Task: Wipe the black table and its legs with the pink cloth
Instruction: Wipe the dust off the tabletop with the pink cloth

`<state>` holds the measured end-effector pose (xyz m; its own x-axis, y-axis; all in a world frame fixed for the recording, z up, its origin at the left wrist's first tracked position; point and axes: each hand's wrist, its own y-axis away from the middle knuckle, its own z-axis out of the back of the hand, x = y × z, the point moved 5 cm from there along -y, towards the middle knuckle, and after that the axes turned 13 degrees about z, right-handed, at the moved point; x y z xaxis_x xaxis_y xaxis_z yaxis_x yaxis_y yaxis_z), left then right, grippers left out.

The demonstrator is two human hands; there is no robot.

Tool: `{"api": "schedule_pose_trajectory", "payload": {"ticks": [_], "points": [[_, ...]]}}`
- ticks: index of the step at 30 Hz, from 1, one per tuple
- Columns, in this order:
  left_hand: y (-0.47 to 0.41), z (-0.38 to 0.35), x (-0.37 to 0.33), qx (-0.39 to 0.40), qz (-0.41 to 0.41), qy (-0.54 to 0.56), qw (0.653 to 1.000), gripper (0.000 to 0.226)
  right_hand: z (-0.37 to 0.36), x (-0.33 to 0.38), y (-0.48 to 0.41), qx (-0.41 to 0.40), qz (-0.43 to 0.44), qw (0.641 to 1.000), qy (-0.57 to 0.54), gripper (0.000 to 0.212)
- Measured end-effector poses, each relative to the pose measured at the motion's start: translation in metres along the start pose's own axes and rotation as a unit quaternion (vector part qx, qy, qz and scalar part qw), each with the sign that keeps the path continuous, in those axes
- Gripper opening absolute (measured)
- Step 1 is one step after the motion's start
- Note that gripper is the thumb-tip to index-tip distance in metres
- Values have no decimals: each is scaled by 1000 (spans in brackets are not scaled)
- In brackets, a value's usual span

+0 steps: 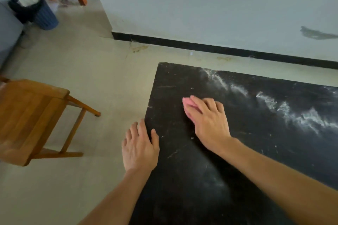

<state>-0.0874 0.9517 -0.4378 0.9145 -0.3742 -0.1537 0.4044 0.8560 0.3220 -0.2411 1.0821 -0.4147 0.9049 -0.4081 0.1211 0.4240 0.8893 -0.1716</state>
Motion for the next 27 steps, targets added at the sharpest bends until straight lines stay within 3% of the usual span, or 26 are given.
{"api": "schedule_pose_trajectory", "payload": {"ticks": [3, 7, 13, 16, 18, 20, 23, 25, 27], "points": [[4, 1, -30, -24, -32, -23, 999, 58, -4, 7, 48, -14, -16, 1000, 5, 48], [8, -12, -68, -27, 27, -17, 999, 57, -10, -18, 12, 0, 3, 1000, 15, 49], [4, -25, -69, -48, 40, -55, 997, 61, -8, -133, -103, 78, -184, 977, 73, 30], [3, -27, -69, -45, 44, -66, 996, 62, 3, -169, -114, 104, -264, 957, 56, 22], [3, -27, -69, -39, 45, -70, 996, 63, 15, -151, -102, 53, -240, 968, 42, 19], [5, -26, -69, -32, 48, -71, 996, 63, 16, -105, -79, 4, -149, 989, 15, 16], [7, -23, -72, -25, 52, -69, 996, 63, -4, -38, -44, 17, 1, 999, -30, 34], [5, -22, -73, -25, 52, -70, 996, 63, -12, -49, -67, 17, 6, 1000, -19, 36], [5, -22, -74, -33, 47, -72, 996, 63, -17, -87, -111, 41, -68, 997, 8, 29]]}}
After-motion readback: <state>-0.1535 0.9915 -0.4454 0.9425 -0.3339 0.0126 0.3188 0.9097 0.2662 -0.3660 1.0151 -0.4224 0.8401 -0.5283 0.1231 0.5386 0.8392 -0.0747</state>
